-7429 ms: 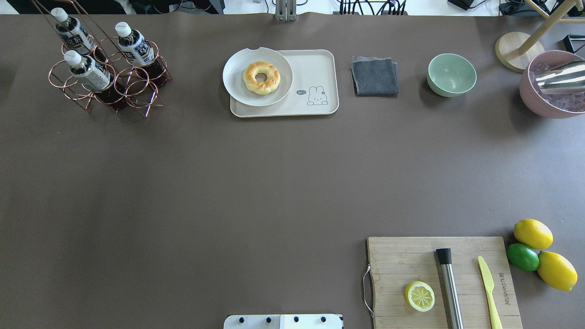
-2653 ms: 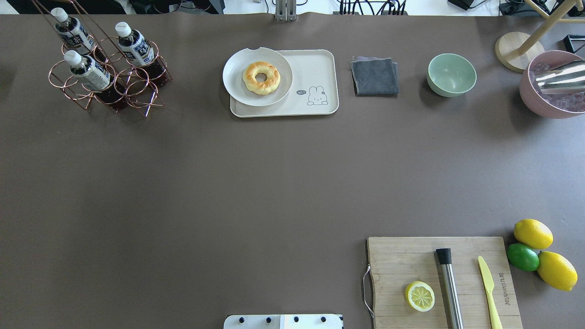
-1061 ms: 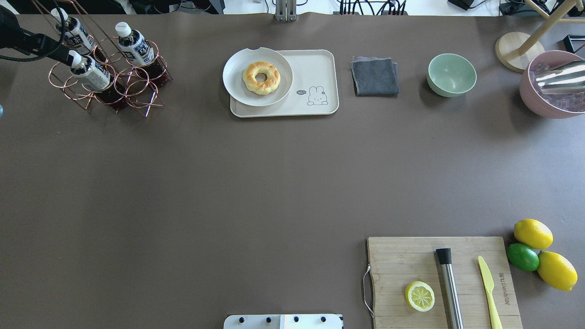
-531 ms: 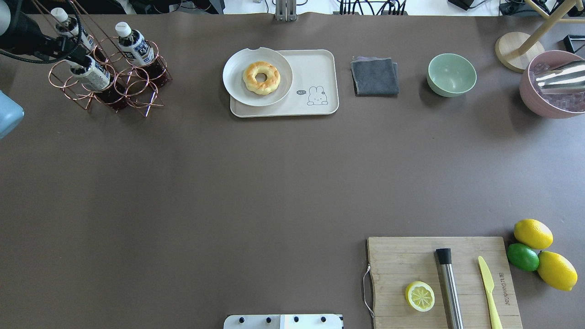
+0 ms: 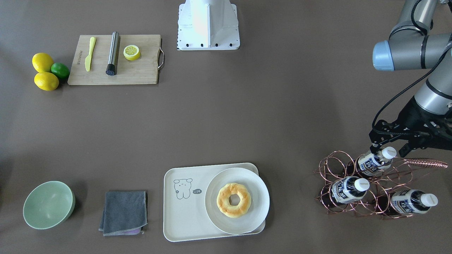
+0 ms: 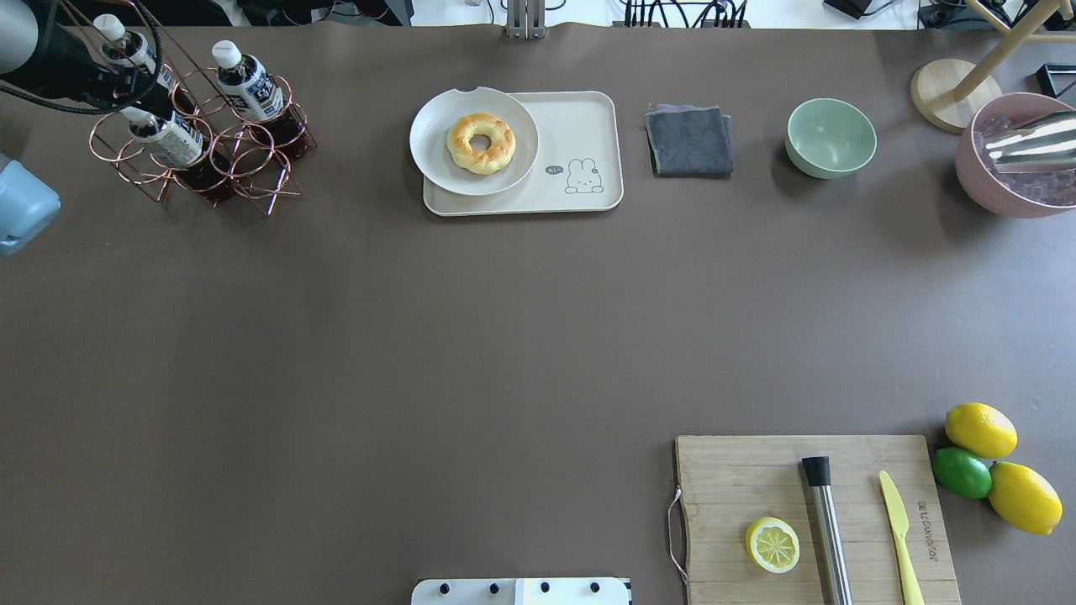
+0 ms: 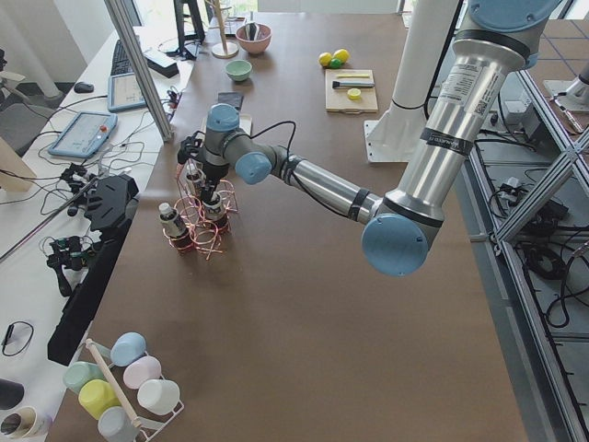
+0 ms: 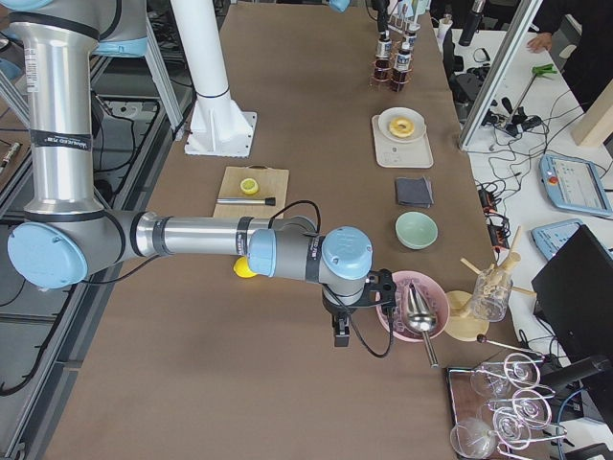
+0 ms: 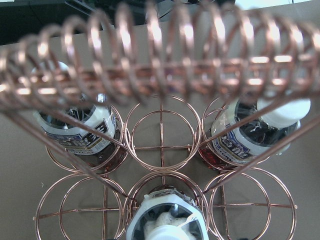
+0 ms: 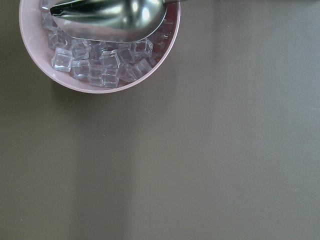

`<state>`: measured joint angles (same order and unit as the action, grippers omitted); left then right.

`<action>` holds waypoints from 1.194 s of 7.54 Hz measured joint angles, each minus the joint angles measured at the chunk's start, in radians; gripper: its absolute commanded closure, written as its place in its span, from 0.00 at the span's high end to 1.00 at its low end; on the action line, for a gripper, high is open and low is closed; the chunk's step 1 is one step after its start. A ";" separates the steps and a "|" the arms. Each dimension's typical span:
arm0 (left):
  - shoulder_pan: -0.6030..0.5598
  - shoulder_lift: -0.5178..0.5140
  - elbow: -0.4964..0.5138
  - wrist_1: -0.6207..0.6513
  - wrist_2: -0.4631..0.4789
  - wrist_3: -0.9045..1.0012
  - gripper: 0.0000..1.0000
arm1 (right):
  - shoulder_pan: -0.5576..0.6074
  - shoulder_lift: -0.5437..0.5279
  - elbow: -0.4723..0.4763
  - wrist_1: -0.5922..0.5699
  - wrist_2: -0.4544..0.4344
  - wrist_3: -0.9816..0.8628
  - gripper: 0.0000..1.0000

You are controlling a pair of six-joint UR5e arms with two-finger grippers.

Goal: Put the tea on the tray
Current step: 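Reach the left gripper down into the copper rack around a tea bottle, then close the left gripper on the bottle and lift it out of the rack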

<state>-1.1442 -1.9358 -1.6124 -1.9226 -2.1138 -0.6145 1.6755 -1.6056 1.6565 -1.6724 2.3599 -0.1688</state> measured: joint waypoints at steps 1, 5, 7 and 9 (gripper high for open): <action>0.000 -0.002 0.005 -0.005 0.000 0.003 0.59 | 0.000 0.001 0.000 0.000 0.000 0.000 1.00; -0.004 0.000 0.003 -0.006 -0.001 0.007 0.00 | 0.000 0.004 0.000 0.000 0.001 0.000 1.00; -0.020 0.000 -0.011 -0.003 -0.005 0.006 0.00 | 0.001 0.003 0.000 0.000 0.002 0.000 1.00; -0.054 -0.002 -0.043 0.016 -0.012 0.005 0.00 | 0.001 0.003 0.000 0.000 0.002 0.000 1.00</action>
<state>-1.1980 -1.9380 -1.6555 -1.9068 -2.1254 -0.6095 1.6765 -1.6022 1.6562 -1.6720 2.3622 -0.1688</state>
